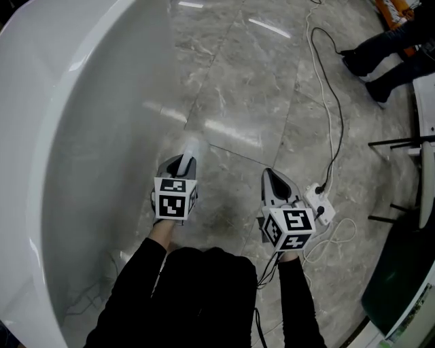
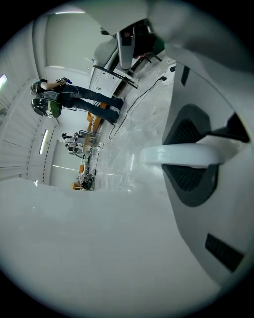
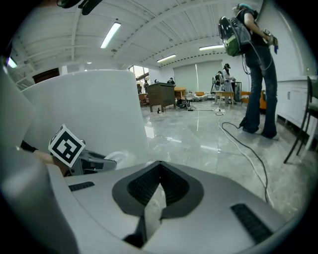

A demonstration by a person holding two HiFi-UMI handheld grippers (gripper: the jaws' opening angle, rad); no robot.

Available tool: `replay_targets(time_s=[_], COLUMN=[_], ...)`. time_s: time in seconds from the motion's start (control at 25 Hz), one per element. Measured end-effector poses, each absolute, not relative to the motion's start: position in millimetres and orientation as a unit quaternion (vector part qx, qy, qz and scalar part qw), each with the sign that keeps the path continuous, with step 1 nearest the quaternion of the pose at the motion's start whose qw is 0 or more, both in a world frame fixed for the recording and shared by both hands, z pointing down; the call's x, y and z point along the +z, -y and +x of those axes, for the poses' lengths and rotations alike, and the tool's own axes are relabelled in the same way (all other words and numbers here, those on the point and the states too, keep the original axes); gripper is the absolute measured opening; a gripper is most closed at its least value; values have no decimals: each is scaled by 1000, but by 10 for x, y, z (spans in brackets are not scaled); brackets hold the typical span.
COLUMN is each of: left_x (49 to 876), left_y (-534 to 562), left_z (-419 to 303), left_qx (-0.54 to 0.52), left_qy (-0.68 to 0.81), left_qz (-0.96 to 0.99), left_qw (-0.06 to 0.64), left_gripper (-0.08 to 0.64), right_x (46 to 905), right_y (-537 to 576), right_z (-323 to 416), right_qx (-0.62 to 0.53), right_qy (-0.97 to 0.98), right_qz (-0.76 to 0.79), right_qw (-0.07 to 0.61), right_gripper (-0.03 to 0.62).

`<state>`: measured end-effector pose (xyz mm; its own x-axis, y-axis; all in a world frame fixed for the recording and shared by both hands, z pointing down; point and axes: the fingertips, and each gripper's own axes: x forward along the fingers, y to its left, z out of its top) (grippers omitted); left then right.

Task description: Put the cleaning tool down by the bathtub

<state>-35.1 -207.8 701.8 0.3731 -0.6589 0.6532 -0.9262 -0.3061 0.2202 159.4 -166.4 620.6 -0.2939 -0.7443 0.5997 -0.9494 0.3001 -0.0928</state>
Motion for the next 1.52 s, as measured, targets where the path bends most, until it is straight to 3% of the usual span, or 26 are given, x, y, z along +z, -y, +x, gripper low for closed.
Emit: replay_targets(time_s=[0.72,1.52], left_x=[7927,8463], left_y=[2396,2368], left_z=[-320,-301], left_qx=[244,263], left_qy=[511,505], left_qz=[771,760], left_qw=[292,312], left_gripper=[97,98], right_x=[6943,7120], right_y=[1946,1895], right_z=[1556,1587], right_qx=[217,218], right_qy=[784,780], right_qz=[534,535], right_qw=[232,241], right_gripper=[1,0])
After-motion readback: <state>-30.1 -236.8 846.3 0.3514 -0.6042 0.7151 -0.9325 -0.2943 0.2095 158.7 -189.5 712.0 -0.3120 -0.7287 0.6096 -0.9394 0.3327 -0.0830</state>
